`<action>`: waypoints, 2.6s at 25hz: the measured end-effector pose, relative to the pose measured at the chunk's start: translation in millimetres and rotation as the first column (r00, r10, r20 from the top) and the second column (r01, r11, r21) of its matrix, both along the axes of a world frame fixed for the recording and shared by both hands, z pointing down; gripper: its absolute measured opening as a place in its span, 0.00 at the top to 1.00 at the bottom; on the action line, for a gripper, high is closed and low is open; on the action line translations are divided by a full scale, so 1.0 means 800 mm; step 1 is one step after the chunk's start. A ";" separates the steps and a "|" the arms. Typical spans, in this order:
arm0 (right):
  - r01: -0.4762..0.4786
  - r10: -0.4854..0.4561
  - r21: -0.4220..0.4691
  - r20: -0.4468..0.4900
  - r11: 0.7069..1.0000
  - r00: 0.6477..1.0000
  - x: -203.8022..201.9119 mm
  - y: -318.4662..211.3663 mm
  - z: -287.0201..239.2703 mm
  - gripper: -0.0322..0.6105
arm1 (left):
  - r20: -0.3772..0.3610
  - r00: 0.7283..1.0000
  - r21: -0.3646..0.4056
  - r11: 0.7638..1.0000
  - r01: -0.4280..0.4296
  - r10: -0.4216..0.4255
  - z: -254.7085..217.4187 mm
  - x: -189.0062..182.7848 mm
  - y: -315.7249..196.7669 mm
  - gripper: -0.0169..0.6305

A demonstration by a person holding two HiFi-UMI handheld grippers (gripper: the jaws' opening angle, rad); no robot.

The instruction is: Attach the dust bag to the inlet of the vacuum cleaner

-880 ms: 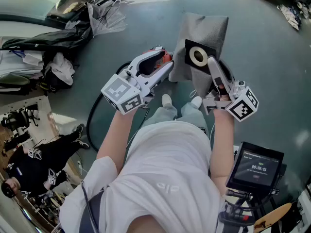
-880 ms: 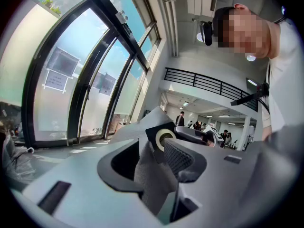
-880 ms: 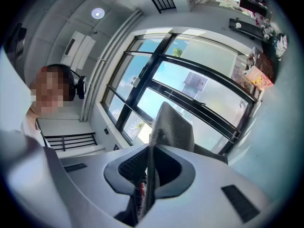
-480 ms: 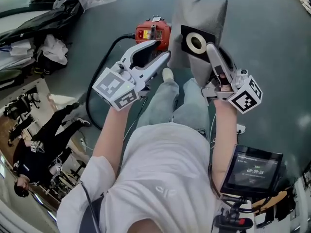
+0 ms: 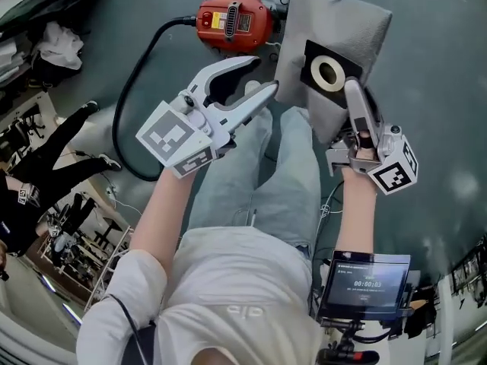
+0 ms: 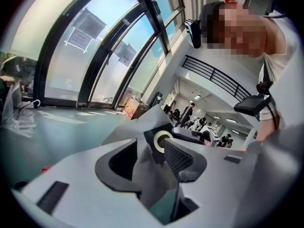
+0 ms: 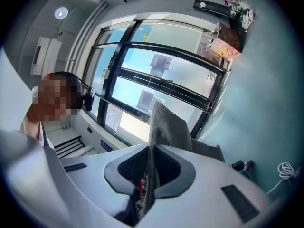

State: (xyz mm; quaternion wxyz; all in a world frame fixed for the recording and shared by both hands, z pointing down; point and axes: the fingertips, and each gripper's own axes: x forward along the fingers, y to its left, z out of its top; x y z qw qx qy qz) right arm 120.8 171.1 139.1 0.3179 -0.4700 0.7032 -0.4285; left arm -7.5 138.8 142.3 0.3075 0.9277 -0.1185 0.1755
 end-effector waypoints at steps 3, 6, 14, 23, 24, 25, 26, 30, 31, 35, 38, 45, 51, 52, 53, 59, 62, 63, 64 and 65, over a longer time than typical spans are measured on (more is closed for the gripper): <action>0.004 -0.004 -0.006 0.006 1.000 1.000 -0.005 0.003 0.044 0.89 | -0.005 1.000 -0.018 1.000 0.001 -0.001 0.049 0.003 0.006 0.71; -0.012 0.012 -0.017 0.021 1.000 1.000 -0.006 0.004 0.087 0.89 | -0.004 1.000 -0.033 0.999 0.007 -0.007 0.096 0.003 0.010 0.71; -0.116 0.115 0.017 0.056 0.993 0.992 0.027 -0.002 0.142 0.89 | 0.024 0.998 -0.076 0.995 0.058 -0.056 0.187 -0.013 0.008 0.71; -0.083 0.083 0.025 0.019 0.996 0.996 0.070 -0.049 0.128 0.89 | -0.058 0.994 -0.063 0.994 0.091 -0.094 0.187 0.007 -0.038 0.71; -0.085 0.085 0.018 0.023 0.996 0.996 0.070 -0.057 0.129 0.89 | -0.072 0.992 -0.082 0.992 0.093 -0.099 0.191 0.005 -0.045 0.71; -0.095 0.095 0.010 0.030 0.995 0.995 0.069 -0.065 0.129 0.89 | -0.085 0.992 -0.095 0.992 0.087 -0.095 0.193 0.002 -0.053 0.71; -0.110 0.110 0.000 0.040 0.994 0.993 0.067 -0.070 0.130 0.90 | -0.095 0.992 -0.101 0.992 0.075 -0.085 0.193 -0.002 -0.059 0.71; -0.085 0.085 -0.025 -0.016 0.996 0.996 0.052 -0.095 0.117 0.89 | -0.109 0.991 -0.101 0.993 0.065 -0.076 0.187 -0.015 -0.074 0.71; -0.059 0.058 -0.023 -0.030 0.998 0.998 0.049 -0.105 0.115 0.89 | -0.112 0.990 -0.102 0.992 0.078 -0.089 0.189 -0.014 -0.079 0.71; 0.063 -0.063 -0.018 0.005 0.998 0.998 0.044 -0.140 0.118 0.89 | -0.091 0.987 -0.120 0.985 0.123 -0.135 0.209 0.006 -0.088 0.59; 0.168 -0.169 0.026 0.054 0.985 0.984 0.043 -0.156 0.115 0.89 | -0.117 0.987 -0.113 0.989 0.097 -0.110 0.231 0.037 -0.088 0.40; 0.353 -0.346 0.048 0.363 0.934 0.865 0.071 -0.178 0.143 0.89 | -0.136 0.987 -0.130 0.989 0.065 -0.083 0.286 0.131 -0.068 0.07; 0.444 -0.397 -0.061 0.352 0.894 0.848 0.118 -0.180 0.176 0.90 | -0.110 0.966 -0.322 0.928 0.187 -0.233 0.311 0.178 -0.052 0.47; 0.458 -0.409 -0.080 0.331 0.886 0.850 0.123 -0.177 0.182 0.89 | -0.100 0.966 -0.344 0.919 0.192 -0.239 0.315 0.185 -0.047 0.55; 0.468 -0.420 -0.100 0.310 0.878 0.853 0.127 -0.173 0.188 0.90 | -0.090 0.966 -0.367 0.909 0.195 -0.244 0.319 0.192 -0.041 0.60; 0.453 -0.412 -0.272 0.197 0.849 0.890 0.139 -0.158 0.264 0.90 | -0.056 0.949 -0.578 0.785 0.222 -0.309 0.385 0.221 -0.016 0.91; 0.435 -0.401 -0.356 0.168 0.827 0.900 0.128 -0.156 0.321 0.90 | -0.025 0.951 -0.648 0.729 0.219 -0.308 0.437 0.218 0.000 0.92; 0.431 -0.397 -0.383 0.167 0.817 0.902 0.123 -0.157 0.341 0.90 | -0.009 0.952 -0.656 0.720 0.226 -0.307 0.454 0.214 0.003 0.92; 0.427 -0.395 -0.413 0.165 0.804 0.904 0.117 -0.158 0.361 0.90 | 0.010 0.952 -0.660 0.713 0.237 -0.306 0.471 0.209 0.005 0.92; 0.425 -0.398 -0.443 0.158 0.789 0.904 0.112 -0.157 0.380 0.90 | 0.030 0.952 -0.664 0.705 0.247 -0.305 0.486 0.203 0.009 0.92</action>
